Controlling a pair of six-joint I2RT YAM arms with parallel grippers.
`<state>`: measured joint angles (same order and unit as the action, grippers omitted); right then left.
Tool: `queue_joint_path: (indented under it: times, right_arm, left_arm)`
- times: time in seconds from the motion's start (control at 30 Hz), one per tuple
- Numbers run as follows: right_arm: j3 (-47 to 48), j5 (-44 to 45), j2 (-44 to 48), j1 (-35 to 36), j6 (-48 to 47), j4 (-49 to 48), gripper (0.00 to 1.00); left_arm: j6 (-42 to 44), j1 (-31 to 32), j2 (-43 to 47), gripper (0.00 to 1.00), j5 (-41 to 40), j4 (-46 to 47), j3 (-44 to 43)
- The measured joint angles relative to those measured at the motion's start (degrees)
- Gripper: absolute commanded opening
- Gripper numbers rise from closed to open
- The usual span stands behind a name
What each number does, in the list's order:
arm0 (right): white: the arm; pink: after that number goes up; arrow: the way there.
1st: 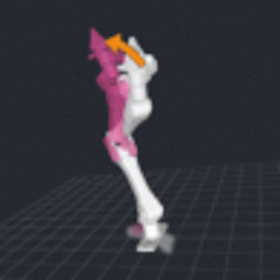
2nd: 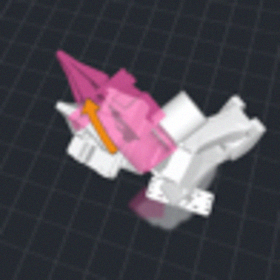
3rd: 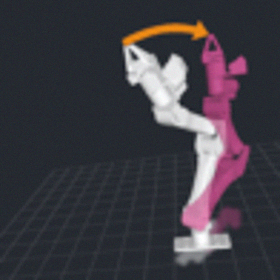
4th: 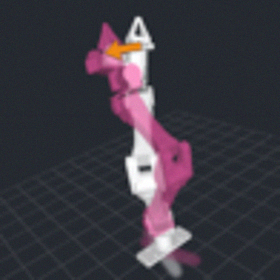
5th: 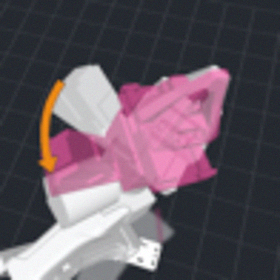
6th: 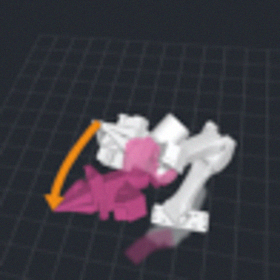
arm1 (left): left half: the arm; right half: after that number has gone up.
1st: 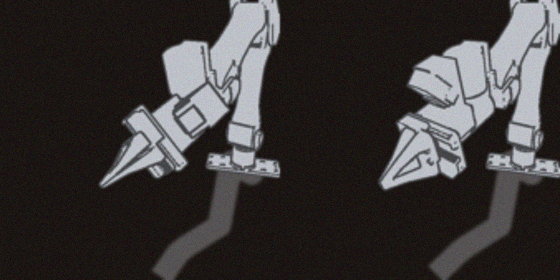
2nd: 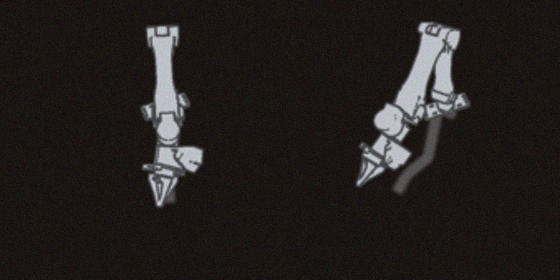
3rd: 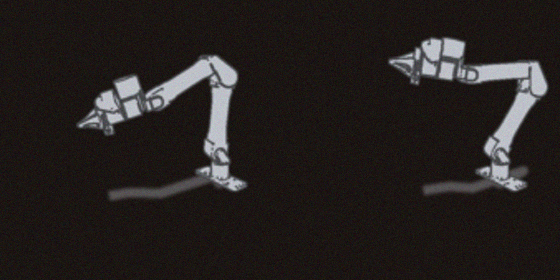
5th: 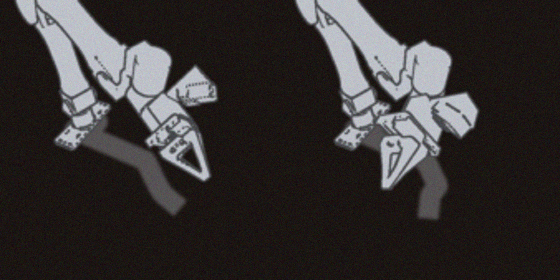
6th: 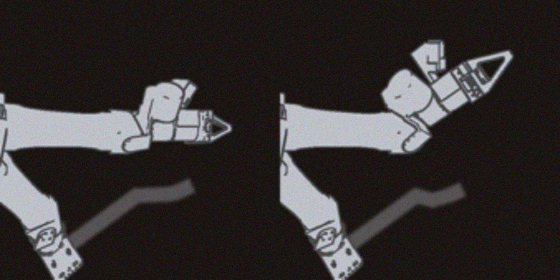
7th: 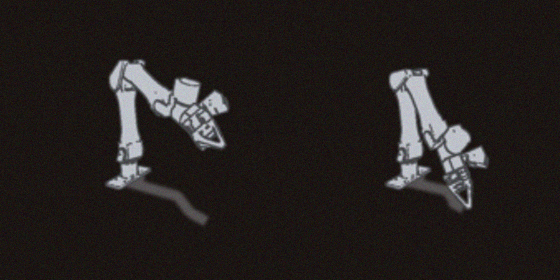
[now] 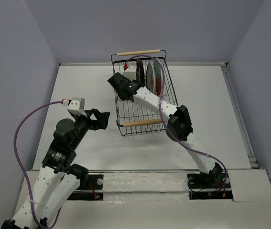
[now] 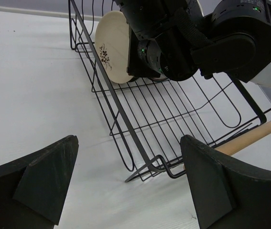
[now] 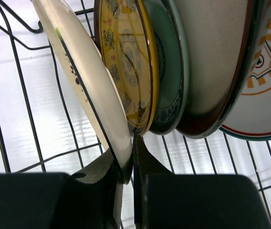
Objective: Load the plates into the dish rack
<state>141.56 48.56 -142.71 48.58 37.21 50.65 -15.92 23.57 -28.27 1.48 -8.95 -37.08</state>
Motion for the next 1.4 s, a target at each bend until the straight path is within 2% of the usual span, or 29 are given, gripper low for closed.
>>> queue_joint_path:
  times: [0.3,0.4,0.43,0.47,0.53,0.67,0.87,1.0,1.2,1.3,1.4]
  right_arm:
    - [1.36,-2.14,-1.16,0.31,0.59,0.35,0.07]
    - [1.36,-2.25,-1.86,0.31,0.87,0.33,0.18]
    - [1.36,-2.23,-1.9,0.33,1.01,0.31,0.24]
    - [1.36,-2.29,-1.9,0.35,1.18,0.31,0.35]
    - [1.25,-2.51,-1.9,0.37,1.29,-0.24,0.46]
    - [-2.67,-4.04,-0.74,0.42,0.46,-3.69,0.56]
    - [-8.2,-8.81,3.43,0.44,-1.9,-9.18,0.59]
    - [-11.87,-12.79,10.88,0.55,-4.13,-13.68,0.68]
    - [-22.93,-17.22,28.3,0.63,-6.54,-21.22,0.82]
    - [-32.37,-18.8,38.64,0.63,-7.89,-25.53,0.9]
    - [-43.01,-20.17,48.61,0.63,-9.16,-29.88,0.93]
  left_arm:
    - [0.0,0.02,0.0,0.99,0.0,-0.02,0.0]
    - [0.0,0.13,0.0,0.99,0.0,-0.02,0.0]
    - [0.0,0.13,0.0,0.99,0.0,-0.02,0.0]
    - [0.0,0.13,0.0,0.99,0.0,-0.02,0.0]
    - [0.0,0.24,0.0,0.99,0.0,-0.02,0.0]
    - [0.0,0.35,0.0,0.99,-0.02,-0.02,0.0]
    - [0.0,0.35,-0.02,0.99,-0.07,-0.07,0.0]
    - [0.0,0.35,-0.09,0.99,-0.24,-0.24,0.0]
    - [0.02,0.33,-0.07,0.99,-1.51,-0.35,0.0]
    - [0.02,0.33,-0.07,0.99,-2.16,-0.35,0.0]
    - [0.07,0.31,-0.07,0.99,-2.67,-0.35,0.0]
